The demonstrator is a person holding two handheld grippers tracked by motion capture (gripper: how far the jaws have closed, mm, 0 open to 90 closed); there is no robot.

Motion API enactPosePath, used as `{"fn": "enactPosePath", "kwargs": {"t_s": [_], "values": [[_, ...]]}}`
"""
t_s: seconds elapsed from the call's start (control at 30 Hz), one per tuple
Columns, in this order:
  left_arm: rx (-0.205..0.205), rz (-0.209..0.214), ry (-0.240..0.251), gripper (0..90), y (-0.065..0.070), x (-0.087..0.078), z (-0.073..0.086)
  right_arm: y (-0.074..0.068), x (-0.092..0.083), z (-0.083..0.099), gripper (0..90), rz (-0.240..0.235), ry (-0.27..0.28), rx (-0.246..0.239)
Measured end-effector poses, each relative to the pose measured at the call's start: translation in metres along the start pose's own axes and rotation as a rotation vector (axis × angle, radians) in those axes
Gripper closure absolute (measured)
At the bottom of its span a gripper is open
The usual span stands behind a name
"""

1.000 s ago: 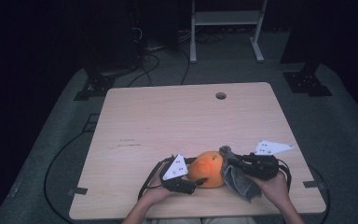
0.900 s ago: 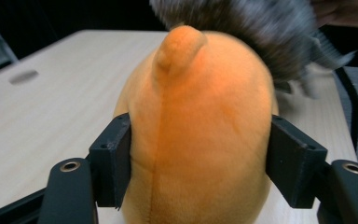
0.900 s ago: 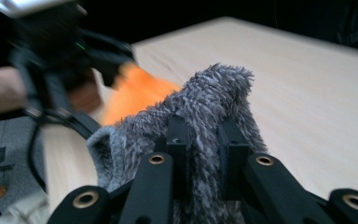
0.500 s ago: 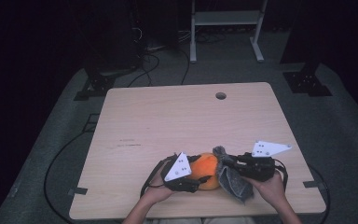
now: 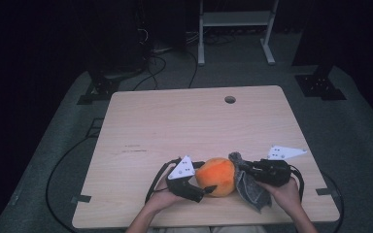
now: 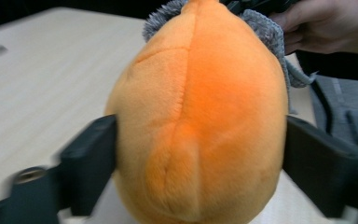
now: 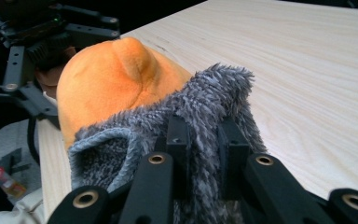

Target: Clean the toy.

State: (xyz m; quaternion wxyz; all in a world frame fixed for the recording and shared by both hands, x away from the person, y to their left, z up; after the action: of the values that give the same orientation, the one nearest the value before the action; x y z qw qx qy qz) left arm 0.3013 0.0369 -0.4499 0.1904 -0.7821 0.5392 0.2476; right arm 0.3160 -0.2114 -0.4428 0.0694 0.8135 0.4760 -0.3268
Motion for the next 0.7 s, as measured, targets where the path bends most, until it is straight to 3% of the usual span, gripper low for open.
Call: {"fn": "enactPosePath", "kwargs": {"t_s": [0.13, 0.27, 0.33, 0.4, 0.53, 0.6, 0.7], "values": [[0.025, -0.077, 0.039, 32.9, 0.000, -0.009, -0.009, -0.007, -0.013, -0.010, 77.3, 0.013, 0.065, -0.021], [0.016, -0.059, 0.033, 34.4, -0.001, -0.012, -0.012, -0.023, -0.028, -0.027, 77.3, -0.014, 0.169, -0.068], [0.015, -0.041, 0.030, 34.5, 0.000, -0.012, -0.012, -0.031, -0.025, -0.031, 77.3, -0.015, 0.160, -0.103], [0.017, -0.027, 0.021, 34.2, 0.002, -0.010, -0.011, -0.033, -0.015, -0.028, 77.3, 0.003, 0.103, -0.124], [-0.004, -0.015, 0.010, 19.3, 0.000, -0.007, -0.007, -0.025, -0.003, -0.018, 77.2, 0.005, 0.070, -0.096], [-0.022, -0.016, -0.024, 11.4, -0.002, -0.002, -0.005, -0.022, -0.004, -0.017, 77.2, 0.019, 0.069, -0.085], [-0.011, -0.025, -0.016, 19.0, -0.001, 0.002, -0.002, -0.021, -0.006, -0.017, 77.2, 0.037, 0.067, -0.084]]}}
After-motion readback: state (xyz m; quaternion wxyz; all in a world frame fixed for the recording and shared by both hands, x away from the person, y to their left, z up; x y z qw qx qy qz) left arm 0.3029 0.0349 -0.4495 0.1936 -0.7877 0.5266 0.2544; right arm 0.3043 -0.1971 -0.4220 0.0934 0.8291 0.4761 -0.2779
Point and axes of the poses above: each handheld gripper's, and its own axes: x roughly forward along the jaws, z roughly out of its underside, y roughly to its right, the point moved 4 cm from there along x, roughly forward along the jaws, and after that the axes turned 13 degrees about -y, right-handed, at the moved point
